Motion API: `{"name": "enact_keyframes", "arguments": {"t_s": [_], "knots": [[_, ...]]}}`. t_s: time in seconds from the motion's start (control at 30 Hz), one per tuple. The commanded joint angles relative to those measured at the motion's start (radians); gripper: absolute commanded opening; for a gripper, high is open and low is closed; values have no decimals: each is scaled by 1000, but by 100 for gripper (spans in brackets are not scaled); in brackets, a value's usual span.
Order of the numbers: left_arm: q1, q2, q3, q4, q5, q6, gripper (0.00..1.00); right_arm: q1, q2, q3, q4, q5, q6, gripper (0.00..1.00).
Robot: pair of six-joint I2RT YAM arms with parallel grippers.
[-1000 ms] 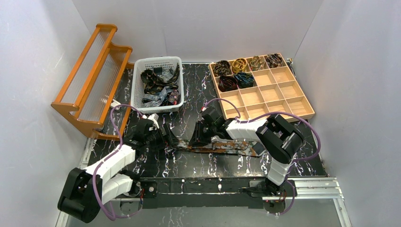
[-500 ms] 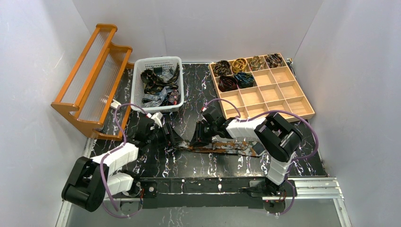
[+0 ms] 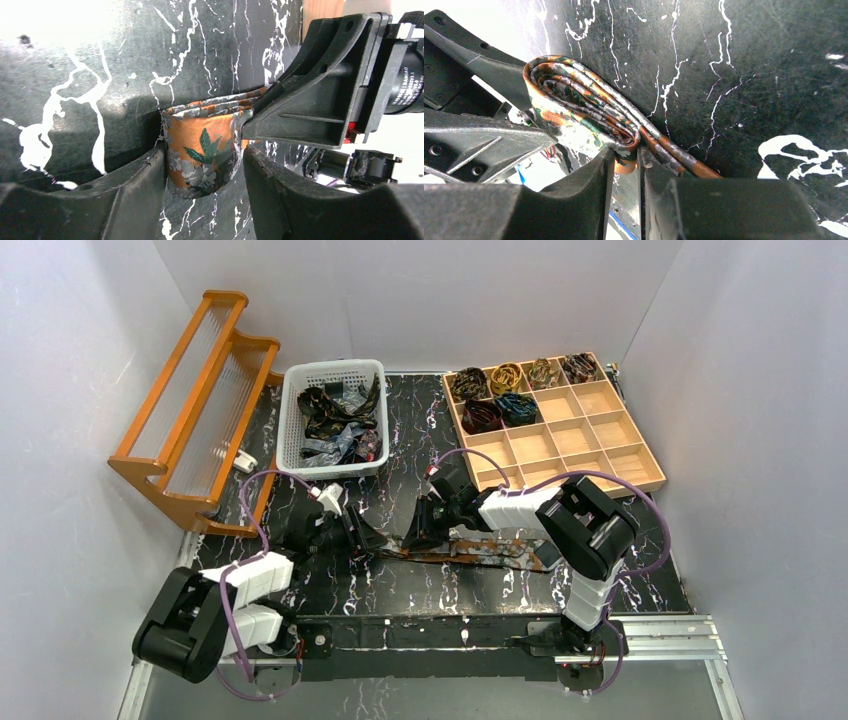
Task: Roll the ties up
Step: Roll the tie at the center of the board.
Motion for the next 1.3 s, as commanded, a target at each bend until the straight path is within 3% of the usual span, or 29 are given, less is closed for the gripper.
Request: {"name": "enact_keyframes", "arguments": {"t_s": [0.0, 0.17, 0.33, 0.5, 0.63, 0.77, 0.87, 1.1, 1.27], "knots": [[1, 80, -38, 19, 44, -9, 53, -4, 32, -1, -11, 8, -25, 30], [1, 113, -49, 66, 57, -30, 46, -4, 35, -1, -13, 5, -28, 30], [2, 82, -12, 2, 28, -29, 36, -5, 32, 5, -12, -4, -34, 30], [1, 27, 45, -124, -26, -1, 21, -4, 9, 24, -7, -29, -44, 39], [1, -55, 89, -290, -102, 42, 19, -3, -35, 48, -4, -36, -47, 49], [-3, -125, 122, -418, -179, 54, 18, -2, -68, 78, -10, -52, -58, 53], [-11, -176, 148, -530, -265, 59, 18, 8, -74, 103, -27, -48, -68, 48], [-25, -218, 239, -715, -414, 99, 18, 48, -31, 147, -28, -8, -58, 27], [-53, -217, 279, -774, -500, 105, 18, 80, 32, 196, -13, -5, -56, 25]]}}
